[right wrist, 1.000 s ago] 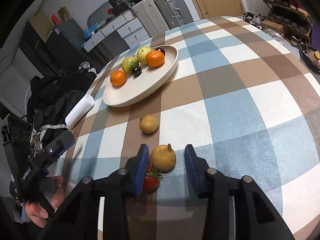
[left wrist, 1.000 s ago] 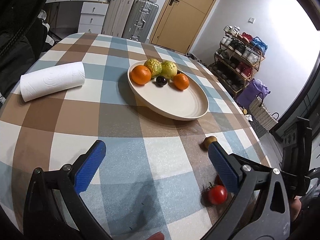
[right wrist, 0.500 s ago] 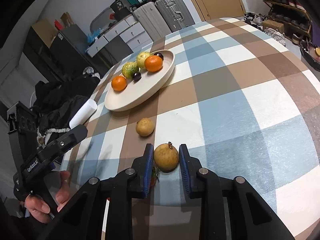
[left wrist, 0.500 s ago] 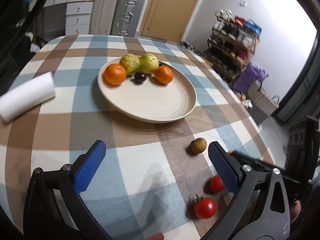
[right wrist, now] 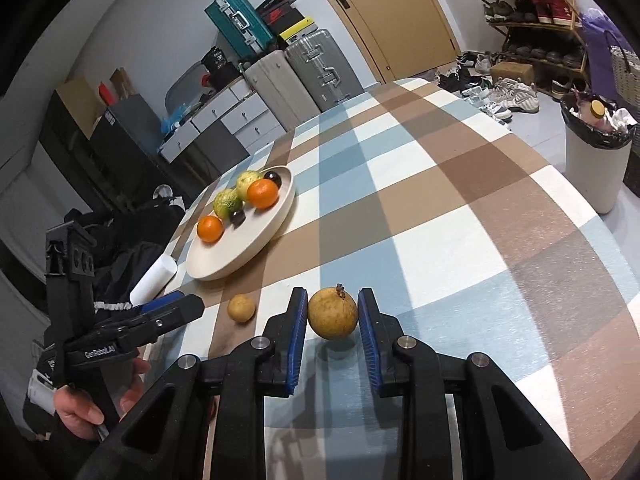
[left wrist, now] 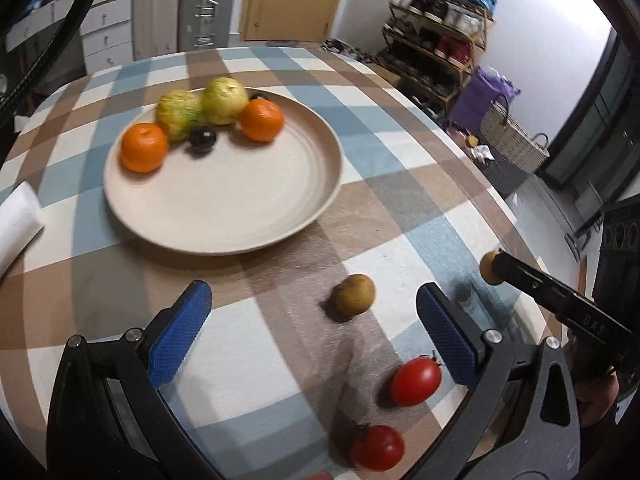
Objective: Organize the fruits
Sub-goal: 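Carry the brown fruit over the cream plate with the right tool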
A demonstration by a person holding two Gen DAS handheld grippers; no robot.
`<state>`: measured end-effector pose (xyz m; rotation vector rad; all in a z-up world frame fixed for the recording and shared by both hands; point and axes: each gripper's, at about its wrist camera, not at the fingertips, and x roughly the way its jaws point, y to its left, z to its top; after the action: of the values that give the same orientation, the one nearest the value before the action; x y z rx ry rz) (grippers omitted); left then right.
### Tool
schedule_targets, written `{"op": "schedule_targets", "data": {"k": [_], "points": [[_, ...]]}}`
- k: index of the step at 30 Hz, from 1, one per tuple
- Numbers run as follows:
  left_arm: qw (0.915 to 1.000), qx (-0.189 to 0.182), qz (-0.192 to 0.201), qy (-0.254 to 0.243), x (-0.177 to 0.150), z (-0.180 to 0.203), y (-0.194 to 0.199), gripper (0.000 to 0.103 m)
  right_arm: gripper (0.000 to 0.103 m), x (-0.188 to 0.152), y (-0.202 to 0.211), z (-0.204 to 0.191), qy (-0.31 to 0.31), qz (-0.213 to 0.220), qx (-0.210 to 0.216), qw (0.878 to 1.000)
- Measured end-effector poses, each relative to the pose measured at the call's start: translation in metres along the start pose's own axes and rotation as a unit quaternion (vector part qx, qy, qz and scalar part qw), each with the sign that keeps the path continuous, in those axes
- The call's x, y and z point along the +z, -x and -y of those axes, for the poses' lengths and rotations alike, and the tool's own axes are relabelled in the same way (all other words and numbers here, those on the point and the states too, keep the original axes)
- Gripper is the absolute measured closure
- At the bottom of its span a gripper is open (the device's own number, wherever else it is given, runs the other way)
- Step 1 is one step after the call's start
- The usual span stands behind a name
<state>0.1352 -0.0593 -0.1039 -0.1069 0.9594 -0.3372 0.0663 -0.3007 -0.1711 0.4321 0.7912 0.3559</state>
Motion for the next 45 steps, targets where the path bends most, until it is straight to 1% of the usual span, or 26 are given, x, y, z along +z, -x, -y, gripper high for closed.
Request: {"op": "schedule_targets", "data": {"k": [1,3,5,7,10,12,13,14,15,17,18,20,21,24,28,34,37,41,45], "points": [[1.0,-0.002,-0.004,-0.006,0.0,0.003,-0.002,0.001,0.077,0.0,0.001,0.002,0.0,0.0,0.002,1.0],[0.9996,0.01,-0.01,-0.023,0.001,0.011,-0.006,0.003,0.077,0.0,0.002,0.004,0.005,0.002,0.001,1.0],[0.9994,0.009,-0.01,-0.033,0.002,0.017,-0.008,0.009,0.077,-0.001,0.003,0.006,0.011,0.007,-0.013,1.0],[0.9992,0.009,-0.013,-0.037,0.002,0.019,-0.011,0.011,0.077,-0.001,0.003,0.007,0.009,0.007,-0.007,1.0],[0.9992,0.001,-0.023,-0.034,0.003,0.019,-0.015,0.024,0.077,0.0,0.006,0.008,0.012,0.012,-0.001,1.0],[0.9991,-0.002,-0.03,-0.03,0.004,0.018,-0.019,0.028,0.077,0.001,0.007,0.01,0.012,0.015,-0.001,1.0],[0.9991,-0.002,-0.032,-0.027,0.004,0.017,-0.021,0.033,0.077,0.001,0.008,0.011,0.01,0.016,0.001,1.0],[0.9991,-0.003,-0.035,-0.025,0.004,0.016,-0.022,0.04,0.077,0.001,0.009,0.012,0.008,0.019,0.0,1.0],[0.9988,-0.005,-0.042,-0.024,0.004,0.016,-0.024,0.044,0.077,0.001,0.01,0.013,0.008,0.022,-0.002,1.0],[0.9984,-0.004,-0.049,-0.028,0.002,0.017,-0.027,0.06,0.077,0.001,0.011,0.014,0.008,0.024,-0.003,1.0],[0.9983,-0.005,-0.05,-0.031,0.001,0.017,-0.027,0.063,0.077,0.0,0.012,0.015,0.007,0.023,-0.001,1.0],[0.9981,-0.01,-0.048,-0.037,0.0,0.019,-0.027,0.077,0.077,-0.001,0.011,0.016,0.005,0.021,-0.001,1.0],[0.9979,-0.018,-0.05,-0.038,0.0,0.019,-0.027,0.078,0.077,-0.001,0.012,0.017,0.003,0.019,0.001,1.0],[0.9978,-0.023,-0.043,-0.046,-0.001,0.021,-0.024,0.079,0.077,0.0,0.013,0.018,-0.005,0.015,0.008,1.0],[0.9974,-0.035,-0.019,-0.061,0.001,0.026,-0.011,0.079,0.077,0.003,0.013,0.011,0.007,0.015,0.012,1.0],[0.9983,-0.048,0.012,-0.029,0.013,0.009,0.012,0.079,0.077,0.007,0.009,0.002,0.017,0.011,0.019,1.0],[0.9986,-0.046,0.022,-0.013,0.02,-0.005,0.022,0.079,0.077,0.009,0.006,-0.001,0.019,0.009,0.018,1.0],[0.9988,-0.029,0.038,-0.002,0.032,-0.023,0.032,0.079,0.077,0.017,0.0,-0.007,0.023,0.008,0.022,0.999],[0.9984,-0.015,0.052,0.016,0.045,-0.043,0.035,0.079,0.077,0.032,-0.007,-0.023,0.043,0.01,0.047,0.998]]}}
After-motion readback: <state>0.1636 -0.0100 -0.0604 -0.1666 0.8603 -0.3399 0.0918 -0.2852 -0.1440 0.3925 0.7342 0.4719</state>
